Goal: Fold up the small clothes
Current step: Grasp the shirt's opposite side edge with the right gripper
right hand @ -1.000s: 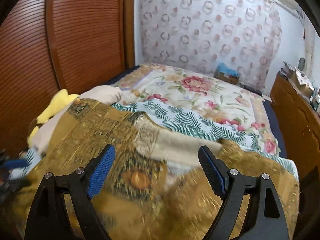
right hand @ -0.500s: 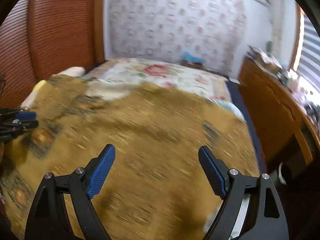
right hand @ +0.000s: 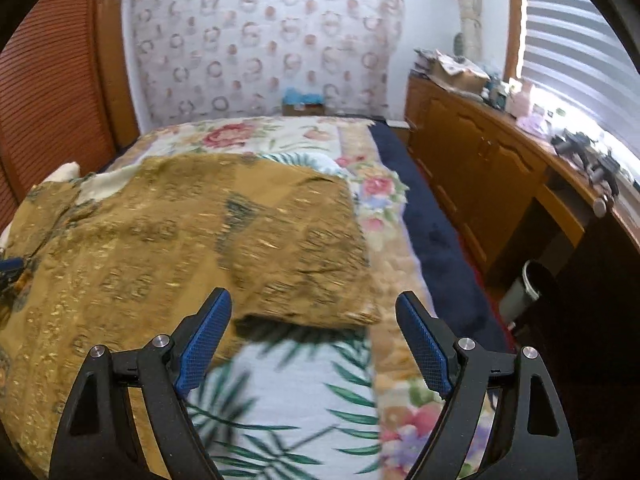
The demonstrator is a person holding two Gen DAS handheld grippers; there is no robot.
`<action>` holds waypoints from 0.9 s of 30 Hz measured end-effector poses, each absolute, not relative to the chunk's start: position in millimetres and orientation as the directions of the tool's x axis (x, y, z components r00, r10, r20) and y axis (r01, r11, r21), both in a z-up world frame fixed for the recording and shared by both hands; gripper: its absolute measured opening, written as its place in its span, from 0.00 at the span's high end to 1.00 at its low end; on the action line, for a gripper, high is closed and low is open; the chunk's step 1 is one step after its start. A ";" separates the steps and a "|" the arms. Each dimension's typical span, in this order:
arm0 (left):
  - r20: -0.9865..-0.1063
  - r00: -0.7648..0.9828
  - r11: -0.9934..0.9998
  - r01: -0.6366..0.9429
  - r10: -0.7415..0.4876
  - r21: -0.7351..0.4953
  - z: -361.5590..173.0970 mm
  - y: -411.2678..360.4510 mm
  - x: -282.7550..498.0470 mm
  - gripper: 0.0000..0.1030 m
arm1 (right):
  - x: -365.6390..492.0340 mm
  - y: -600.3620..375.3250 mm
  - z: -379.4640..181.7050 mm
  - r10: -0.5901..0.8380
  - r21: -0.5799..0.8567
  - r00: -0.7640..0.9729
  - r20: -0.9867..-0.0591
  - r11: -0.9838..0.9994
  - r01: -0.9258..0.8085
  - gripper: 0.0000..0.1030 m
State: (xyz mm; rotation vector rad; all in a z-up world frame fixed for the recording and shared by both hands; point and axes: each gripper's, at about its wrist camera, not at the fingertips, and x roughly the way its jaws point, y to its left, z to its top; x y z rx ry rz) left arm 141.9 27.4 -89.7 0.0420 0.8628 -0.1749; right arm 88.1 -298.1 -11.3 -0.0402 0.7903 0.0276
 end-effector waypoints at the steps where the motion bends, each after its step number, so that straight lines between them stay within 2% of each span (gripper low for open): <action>1: -0.759 0.637 0.985 0.171 -0.135 -0.032 -89.9 26.9 141.6 0.65 | 88.8 -303.6 -14.4 0.011 -0.017 0.695 -0.719 0.999 -0.034 0.24; 5: -0.759 0.637 0.985 0.171 -0.132 -0.027 -90.0 25.7 142.0 0.64 | 91.2 -321.9 -27.0 0.041 0.035 0.661 -0.749 0.999 -0.023 0.33; 18: -0.760 0.638 0.987 0.160 -0.122 -0.024 -90.7 27.1 144.1 0.60 | 105.3 -342.0 -40.6 0.125 0.151 0.609 -0.783 0.988 -0.008 0.34; 21: -0.761 0.639 0.987 0.158 -0.117 -0.019 -91.6 27.1 143.2 0.59 | 109.5 -338.2 -41.6 0.152 0.166 0.593 -0.791 0.986 -0.032 0.53; 23: -0.761 0.637 0.987 0.162 -0.122 -0.023 -92.0 27.1 143.0 0.57 | 111.2 -334.7 -42.5 0.134 0.140 0.589 -0.797 0.990 -0.037 0.60; 25: -0.762 0.635 0.986 0.164 -0.124 -0.023 -92.6 27.0 142.7 0.56 | 112.8 -332.2 -42.2 0.117 0.117 0.591 -0.799 0.992 -0.038 0.72; 26: -0.762 0.635 0.986 0.165 -0.125 -0.024 -92.0 26.4 143.6 0.56 | 113.2 -332.0 -41.5 0.112 0.111 0.593 -0.798 0.993 -0.038 0.74; 27: -0.763 0.634 0.986 0.165 -0.126 -0.026 -91.5 25.9 144.1 0.55 | 113.1 -332.2 -40.6 0.103 0.100 0.597 -0.796 0.994 -0.038 0.80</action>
